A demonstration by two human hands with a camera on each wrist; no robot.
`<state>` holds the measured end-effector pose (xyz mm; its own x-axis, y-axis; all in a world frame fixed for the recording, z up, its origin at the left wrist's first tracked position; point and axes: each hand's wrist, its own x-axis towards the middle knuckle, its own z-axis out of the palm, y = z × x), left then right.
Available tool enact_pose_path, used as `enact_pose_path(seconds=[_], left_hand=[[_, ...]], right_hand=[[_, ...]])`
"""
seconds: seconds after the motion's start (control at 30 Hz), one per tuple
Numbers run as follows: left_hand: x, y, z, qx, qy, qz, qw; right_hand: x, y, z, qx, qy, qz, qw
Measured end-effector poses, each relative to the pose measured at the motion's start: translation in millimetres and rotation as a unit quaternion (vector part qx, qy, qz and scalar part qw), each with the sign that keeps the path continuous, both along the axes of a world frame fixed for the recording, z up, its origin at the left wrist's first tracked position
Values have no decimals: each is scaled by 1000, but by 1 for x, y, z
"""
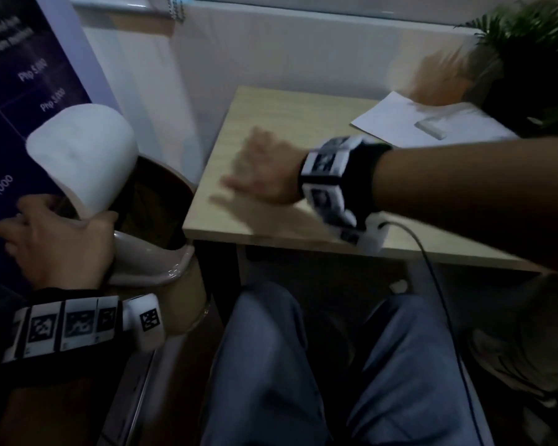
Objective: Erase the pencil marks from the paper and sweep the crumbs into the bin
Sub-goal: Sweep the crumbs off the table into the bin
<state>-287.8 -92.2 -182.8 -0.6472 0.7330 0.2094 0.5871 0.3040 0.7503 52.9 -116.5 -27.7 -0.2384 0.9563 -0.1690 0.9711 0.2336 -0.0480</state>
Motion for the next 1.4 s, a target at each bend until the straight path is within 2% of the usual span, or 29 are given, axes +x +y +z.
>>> enact_pose_path(seconds=[0.07,0.13,0.17,0.2,0.27,0.33,0.4,0.47,0.53,0.57,0.63,0.67,0.73,0.83,0.93,1.07,1.13,1.23,1.27,1.33,1.4], left_hand=[[0,1,0,2,-14,-9,1000],[6,1,2,1,-29,9,1000],[12,-3,6,0,-31,7,1000],[16,-6,11,1,-29,5,1000],[20,-7,14,8,-22,5,1000],[19,-8,15,11,-2,2,1000],[27,-15,24,12,-4,-7,1000],[43,-27,40,26,-7,-11,1000],[59,-39,50,21,-16,-14,1000],[63,-44,54,16,-21,-19,999],[70,-54,63,4,-20,-28,999],[71,-55,65,-2,-8,-30,1000],[70,-55,68,-19,-6,-31,999],[73,-53,68,-20,4,-20,1000],[77,-53,68,-16,12,-3,1000],[81,-52,68,-4,12,4,1000],[81,-50,70,-6,14,5,1000],[81,-55,70,-8,14,-8,1000],[80,-54,70,0,12,-4,1000],[73,-44,66,20,-21,6,1000],[44,-17,38,0,-24,17,1000]], right_hand=[[30,25,5,-69,-52,-132,987],[36,34,-2,-150,-54,-158,974],[27,32,-7,-140,-37,-141,979],[16,28,-9,-123,-17,-109,986],[-14,2,-15,-116,19,33,993],[-38,-36,-12,-149,13,187,971],[-44,-53,-8,-165,33,234,958],[-36,-34,-2,-112,61,173,977],[-21,8,-5,-42,14,52,998],[-11,34,-11,-26,-15,-9,1000],[9,79,-16,-41,-19,-108,993],[16,93,-17,-45,-23,-126,991],[21,108,-20,-50,-47,-98,993],[-1,91,-17,-61,-44,-50,996],[-29,53,-11,-112,-39,72,990],[-47,-14,-3,-190,17,235,953],[-42,-27,5,-181,50,225,956],[-33,-14,8,-74,6,84,994],[-32,-15,5,-65,-15,40,997],[-37,-29,-1,-135,0,69,988],[-39,-52,2,-216,31,129,967]])
